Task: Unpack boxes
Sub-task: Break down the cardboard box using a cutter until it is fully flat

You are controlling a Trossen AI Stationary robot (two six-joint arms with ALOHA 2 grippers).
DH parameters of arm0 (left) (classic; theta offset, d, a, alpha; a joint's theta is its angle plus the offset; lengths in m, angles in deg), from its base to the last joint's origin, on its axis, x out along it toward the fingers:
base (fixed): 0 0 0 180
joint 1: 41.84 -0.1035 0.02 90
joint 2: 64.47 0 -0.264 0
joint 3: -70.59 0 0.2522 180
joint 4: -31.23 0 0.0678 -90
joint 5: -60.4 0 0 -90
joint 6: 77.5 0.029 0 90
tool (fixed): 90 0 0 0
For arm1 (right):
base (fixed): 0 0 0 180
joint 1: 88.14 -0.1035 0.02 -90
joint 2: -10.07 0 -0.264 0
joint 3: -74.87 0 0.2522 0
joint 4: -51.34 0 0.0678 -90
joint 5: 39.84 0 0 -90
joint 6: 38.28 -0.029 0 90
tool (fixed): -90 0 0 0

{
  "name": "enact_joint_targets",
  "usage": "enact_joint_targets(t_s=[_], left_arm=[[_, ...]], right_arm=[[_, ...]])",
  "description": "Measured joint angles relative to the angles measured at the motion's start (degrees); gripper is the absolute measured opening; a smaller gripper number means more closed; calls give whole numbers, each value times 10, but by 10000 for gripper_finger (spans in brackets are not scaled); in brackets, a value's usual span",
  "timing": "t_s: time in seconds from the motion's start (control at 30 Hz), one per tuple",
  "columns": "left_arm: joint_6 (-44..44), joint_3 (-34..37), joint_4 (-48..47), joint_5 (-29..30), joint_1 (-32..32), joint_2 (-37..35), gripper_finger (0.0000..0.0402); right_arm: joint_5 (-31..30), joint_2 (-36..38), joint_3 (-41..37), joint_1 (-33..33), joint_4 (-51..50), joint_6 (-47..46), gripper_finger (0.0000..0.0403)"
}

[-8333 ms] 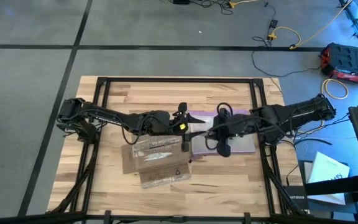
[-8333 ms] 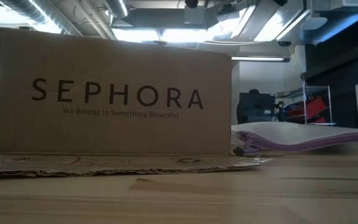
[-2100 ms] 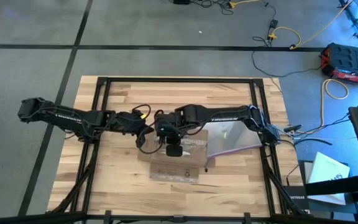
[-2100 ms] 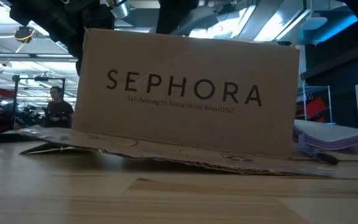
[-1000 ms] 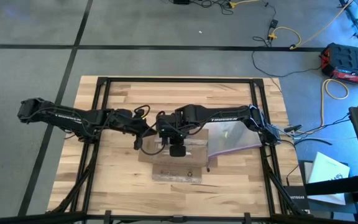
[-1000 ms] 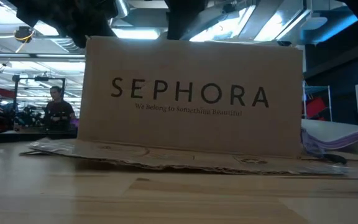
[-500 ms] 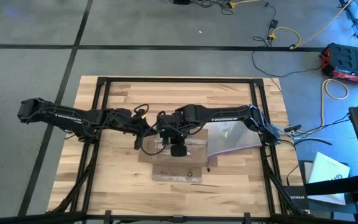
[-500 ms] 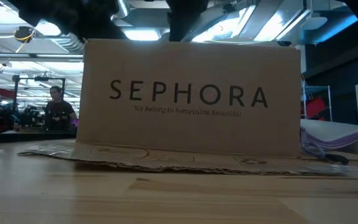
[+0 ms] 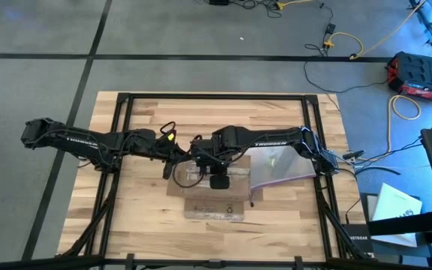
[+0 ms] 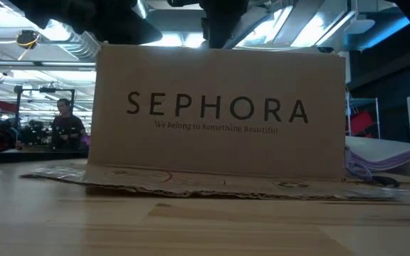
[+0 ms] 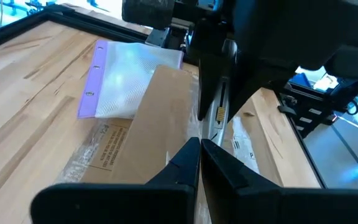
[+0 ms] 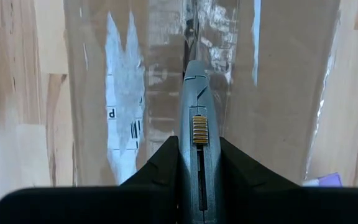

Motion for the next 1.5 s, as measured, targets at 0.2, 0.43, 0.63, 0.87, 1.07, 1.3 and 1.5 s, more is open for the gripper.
enact_joint_targets(t_s=[0.2, 0.43, 0.63, 0.87, 1.07, 1.3, 1.5], left_arm=[[4, 0, -1, 0, 0, 0, 0], [25, 0, -31, 0, 0, 0, 0], [41, 0, -61, 5, 0, 4, 0], [36, 0, -57, 5, 0, 47, 0], [23, 0, -8, 5, 1, 103, 0], [2, 0, 45, 4, 1, 138, 0], [3, 0, 41, 4, 1, 139, 0]], right_arm=[[-2, 0, 0, 0, -15, 0, 55], [-3, 0, 0, 0, -27, 0, 55], [-9, 0, 0, 0, -41, 1, 55], [-9, 0, 0, 0, -41, 1, 55], [-9, 0, 0, 0, -40, 1, 55], [-2, 0, 0, 0, -48, 1, 55], [3, 0, 0, 0, -76, 4, 55]])
